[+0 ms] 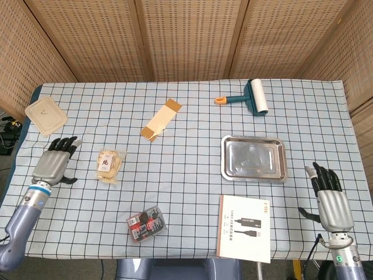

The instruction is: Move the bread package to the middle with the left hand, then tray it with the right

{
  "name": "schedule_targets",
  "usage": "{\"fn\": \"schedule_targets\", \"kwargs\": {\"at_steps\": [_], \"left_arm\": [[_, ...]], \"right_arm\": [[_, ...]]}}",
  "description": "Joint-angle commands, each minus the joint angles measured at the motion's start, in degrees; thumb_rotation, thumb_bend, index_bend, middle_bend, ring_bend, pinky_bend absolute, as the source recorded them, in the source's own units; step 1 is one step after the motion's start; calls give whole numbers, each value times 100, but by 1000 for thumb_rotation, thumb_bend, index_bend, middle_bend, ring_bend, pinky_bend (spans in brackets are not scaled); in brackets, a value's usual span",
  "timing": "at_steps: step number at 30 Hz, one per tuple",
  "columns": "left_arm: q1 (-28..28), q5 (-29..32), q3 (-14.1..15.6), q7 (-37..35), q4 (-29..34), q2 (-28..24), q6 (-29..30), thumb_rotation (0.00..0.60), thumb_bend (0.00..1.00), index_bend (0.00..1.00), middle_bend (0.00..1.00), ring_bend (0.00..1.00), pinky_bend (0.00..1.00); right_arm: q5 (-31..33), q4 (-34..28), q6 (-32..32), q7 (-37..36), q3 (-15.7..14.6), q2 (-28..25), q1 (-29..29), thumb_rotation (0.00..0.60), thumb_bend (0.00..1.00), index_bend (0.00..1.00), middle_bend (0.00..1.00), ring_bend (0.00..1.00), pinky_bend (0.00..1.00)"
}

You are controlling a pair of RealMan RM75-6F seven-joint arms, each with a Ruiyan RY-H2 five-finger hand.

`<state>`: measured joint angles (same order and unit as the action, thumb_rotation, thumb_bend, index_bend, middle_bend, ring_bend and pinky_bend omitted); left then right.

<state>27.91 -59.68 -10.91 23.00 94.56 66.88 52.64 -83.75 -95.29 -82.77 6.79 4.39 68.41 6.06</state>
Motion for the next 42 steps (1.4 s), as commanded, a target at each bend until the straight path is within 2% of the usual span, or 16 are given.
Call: {"fn": "schedule_targets", "kwargs": {"at_steps": [1, 6, 10, 14, 18, 20, 22, 23, 24, 25, 26, 29, 33, 38, 42], "left_arm": [[643, 787, -67, 643, -147, 191, -571, 600, 0, 0, 0, 0, 0], [1257, 1681, 173, 1354, -365, 447, -897, 600, 0, 0, 0, 0, 0], [1654, 2359, 370, 1768, -557, 677, -877, 600, 0, 0, 0, 0, 0], [1920, 2802, 528, 1960, -756, 912, -826, 600, 0, 0, 0, 0, 0], [2072, 2976, 657, 2024, -996, 1172, -775, 600, 0, 0, 0, 0, 0], [2102, 2941, 721, 2016, -1194, 1389, -710, 600, 3, 1, 0, 0, 0], [2053, 2729, 739, 1910, -1377, 1616, -469, 600, 45, 75, 0, 4, 38], [2009, 2584, 737, 1837, -1454, 1710, -323, 600, 109, 188, 29, 48, 113], [1959, 2427, 739, 1759, -1525, 1790, -180, 600, 192, 333, 105, 135, 223], [1888, 2214, 744, 1640, -1605, 1874, -12, 600, 249, 424, 172, 207, 297], [1833, 2052, 749, 1548, -1650, 1914, 104, 600, 324, 537, 284, 316, 389], [1704, 1670, 746, 1280, -1702, 1915, 302, 600, 416, 667, 414, 426, 471], [1574, 1296, 673, 940, -1586, 1736, 488, 600, 467, 708, 441, 447, 492], [1561, 1067, 557, 776, -1459, 1591, 535, 600, 466, 716, 442, 447, 495], [1678, 952, 387, 717, -1424, 1669, 497, 600, 464, 708, 441, 447, 494]], "right_arm": [[23, 18, 16, -20, 14, -8, 8, 600, 131, 0, 0, 0, 0], [125, 58, 61, -79, 60, -13, 25, 600, 131, 0, 0, 0, 0], [214, 95, 122, -116, 86, -14, 43, 600, 131, 0, 0, 0, 0], [254, 117, 160, -127, 98, -6, 60, 600, 131, 0, 0, 0, 0], [265, 119, 169, -140, 103, -7, 67, 600, 131, 0, 0, 0, 0], [264, 119, 166, -145, 101, -9, 66, 600, 131, 0, 0, 0, 0], [260, 114, 159, -158, 98, -13, 62, 600, 131, 0, 0, 0, 0], [254, 113, 153, -165, 97, -14, 60, 600, 130, 0, 0, 0, 0], [249, 111, 147, -169, 96, -15, 58, 600, 131, 0, 0, 0, 0], [247, 109, 142, -173, 93, -19, 55, 600, 131, 0, 0, 0, 0], [246, 107, 141, -176, 90, -21, 53, 600, 131, 0, 0, 0, 0], [250, 97, 155, -179, 83, -26, 55, 600, 131, 0, 0, 0, 0], [266, 90, 178, -189, 83, -31, 63, 600, 131, 0, 0, 0, 0], [318, 85, 228, -209, 87, -41, 73, 600, 131, 0, 0, 0, 0], [336, 66, 253, -237, 95, -67, 83, 600, 131, 0, 0, 0, 0]]}}
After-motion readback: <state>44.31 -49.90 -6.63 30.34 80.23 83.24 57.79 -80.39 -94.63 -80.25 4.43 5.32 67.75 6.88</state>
